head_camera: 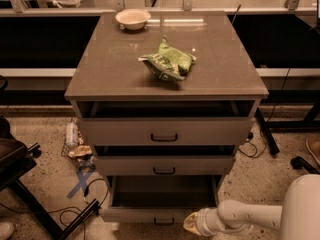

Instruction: Open bottom drawer

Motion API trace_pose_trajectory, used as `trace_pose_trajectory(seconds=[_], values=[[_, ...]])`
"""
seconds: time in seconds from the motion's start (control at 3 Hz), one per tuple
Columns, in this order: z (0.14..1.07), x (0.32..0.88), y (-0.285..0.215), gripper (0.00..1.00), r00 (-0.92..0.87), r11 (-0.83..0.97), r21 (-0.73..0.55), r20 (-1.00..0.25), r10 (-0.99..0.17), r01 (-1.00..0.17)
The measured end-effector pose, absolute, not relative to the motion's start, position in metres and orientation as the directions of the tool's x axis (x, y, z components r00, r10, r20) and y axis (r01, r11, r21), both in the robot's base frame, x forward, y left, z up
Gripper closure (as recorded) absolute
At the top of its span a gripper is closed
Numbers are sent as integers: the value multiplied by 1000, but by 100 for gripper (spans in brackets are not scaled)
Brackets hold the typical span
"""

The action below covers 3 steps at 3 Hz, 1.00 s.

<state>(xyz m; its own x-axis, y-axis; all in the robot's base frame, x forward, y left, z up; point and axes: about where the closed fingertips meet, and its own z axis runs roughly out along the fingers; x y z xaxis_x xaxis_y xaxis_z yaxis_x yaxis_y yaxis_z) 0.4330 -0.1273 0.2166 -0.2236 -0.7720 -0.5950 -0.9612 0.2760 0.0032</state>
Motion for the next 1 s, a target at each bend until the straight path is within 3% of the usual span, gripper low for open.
trace_pose_trajectory(seconds=[1.0], values=[[248, 474, -141, 100, -176, 268, -105, -526, -832, -958]])
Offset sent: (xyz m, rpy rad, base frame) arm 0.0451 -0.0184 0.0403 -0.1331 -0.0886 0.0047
